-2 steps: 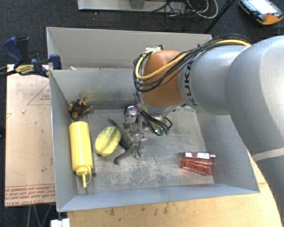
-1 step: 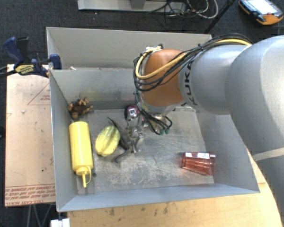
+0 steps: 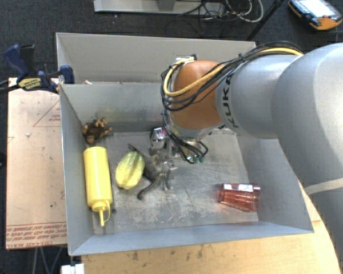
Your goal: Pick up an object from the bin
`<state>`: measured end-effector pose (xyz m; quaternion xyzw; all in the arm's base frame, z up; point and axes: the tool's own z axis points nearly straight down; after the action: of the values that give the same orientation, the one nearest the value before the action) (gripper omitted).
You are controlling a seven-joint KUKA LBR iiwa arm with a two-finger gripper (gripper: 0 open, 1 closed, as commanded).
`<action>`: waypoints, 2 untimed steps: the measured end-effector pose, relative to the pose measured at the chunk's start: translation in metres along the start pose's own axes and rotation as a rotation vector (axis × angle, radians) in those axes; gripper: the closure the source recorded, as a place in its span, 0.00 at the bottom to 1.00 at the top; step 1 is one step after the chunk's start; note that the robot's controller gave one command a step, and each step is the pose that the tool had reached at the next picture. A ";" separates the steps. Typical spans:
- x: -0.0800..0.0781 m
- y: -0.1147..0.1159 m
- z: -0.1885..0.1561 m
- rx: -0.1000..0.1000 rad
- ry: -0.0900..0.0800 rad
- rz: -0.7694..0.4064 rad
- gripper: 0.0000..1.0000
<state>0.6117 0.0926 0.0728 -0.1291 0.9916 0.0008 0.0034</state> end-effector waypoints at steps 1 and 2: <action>-0.002 -0.001 -0.002 0.002 -0.004 0.000 1.00; -0.002 0.000 -0.002 0.001 -0.005 0.000 1.00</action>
Offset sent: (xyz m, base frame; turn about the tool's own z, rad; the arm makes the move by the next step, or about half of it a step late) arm 0.0000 0.0000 0.0000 0.0000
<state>0.6133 0.0926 0.0750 -0.1292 0.9916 0.0005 0.0058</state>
